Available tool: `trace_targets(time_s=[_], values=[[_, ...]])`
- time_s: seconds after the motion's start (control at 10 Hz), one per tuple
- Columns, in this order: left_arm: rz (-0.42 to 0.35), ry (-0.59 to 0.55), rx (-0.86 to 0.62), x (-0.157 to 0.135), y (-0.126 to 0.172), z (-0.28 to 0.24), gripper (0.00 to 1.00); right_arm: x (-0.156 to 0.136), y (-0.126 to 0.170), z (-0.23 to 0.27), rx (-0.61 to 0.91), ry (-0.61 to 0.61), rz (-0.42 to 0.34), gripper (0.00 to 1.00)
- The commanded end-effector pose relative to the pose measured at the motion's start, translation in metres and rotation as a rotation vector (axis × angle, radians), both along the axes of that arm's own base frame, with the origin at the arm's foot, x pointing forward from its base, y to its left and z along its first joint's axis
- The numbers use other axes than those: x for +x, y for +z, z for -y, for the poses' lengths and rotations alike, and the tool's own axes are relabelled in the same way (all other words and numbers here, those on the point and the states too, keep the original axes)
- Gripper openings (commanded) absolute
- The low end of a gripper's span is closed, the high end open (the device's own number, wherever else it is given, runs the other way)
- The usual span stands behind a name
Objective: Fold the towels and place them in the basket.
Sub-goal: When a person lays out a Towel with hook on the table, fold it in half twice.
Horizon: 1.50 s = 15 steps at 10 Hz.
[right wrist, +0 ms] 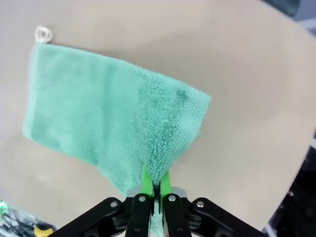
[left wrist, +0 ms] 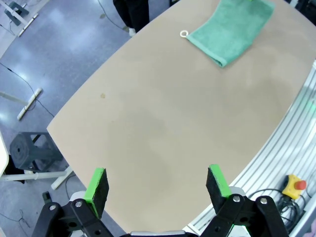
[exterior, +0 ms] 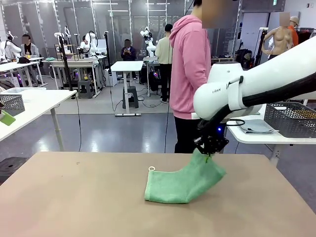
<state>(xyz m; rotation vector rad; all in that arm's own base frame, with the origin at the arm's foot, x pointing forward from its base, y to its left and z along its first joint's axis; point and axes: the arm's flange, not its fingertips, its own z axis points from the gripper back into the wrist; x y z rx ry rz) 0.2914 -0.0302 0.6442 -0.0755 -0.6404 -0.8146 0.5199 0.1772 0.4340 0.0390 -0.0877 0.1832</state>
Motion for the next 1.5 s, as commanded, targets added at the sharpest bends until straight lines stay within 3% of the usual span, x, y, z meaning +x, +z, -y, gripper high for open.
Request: trace_targets(time_s=[0.0, 0.4, 1.0, 1.1, 1.2, 1.3, 1.4], values=[[0.004, -0.002, 0.007, 0.003, 0.003, -0.001, 1.00, 0.011, -0.007, -0.023, 0.102, 0.078, -0.012, 0.00], [0.004, -0.002, 0.007, 0.003, 0.003, -0.001, 1.00, 0.021, -0.014, -0.079, 0.183, 0.063, -0.054, 0.00], [0.004, -0.002, 0.007, 0.003, 0.003, -0.001, 1.00, 0.046, -0.063, -0.140, 0.228, -0.155, -0.103, 0.00], [0.004, -0.002, 0.007, 0.003, 0.003, -0.001, 1.00, 0.048, -0.067, -0.145, 0.220, -0.171, -0.113, 0.23], [0.004, -0.002, 0.007, 0.003, 0.003, -0.001, 1.00, 0.051, -0.070, -0.150, 0.224, -0.178, -0.113, 0.54], [0.004, -0.002, 0.007, 0.003, 0.003, -0.001, 1.00, 0.052, -0.070, -0.155, 0.223, -0.187, -0.115, 0.74], [0.004, -0.002, 0.007, 0.003, 0.003, -0.001, 1.00, 0.053, -0.070, -0.158, 0.221, -0.192, -0.111, 1.00]])
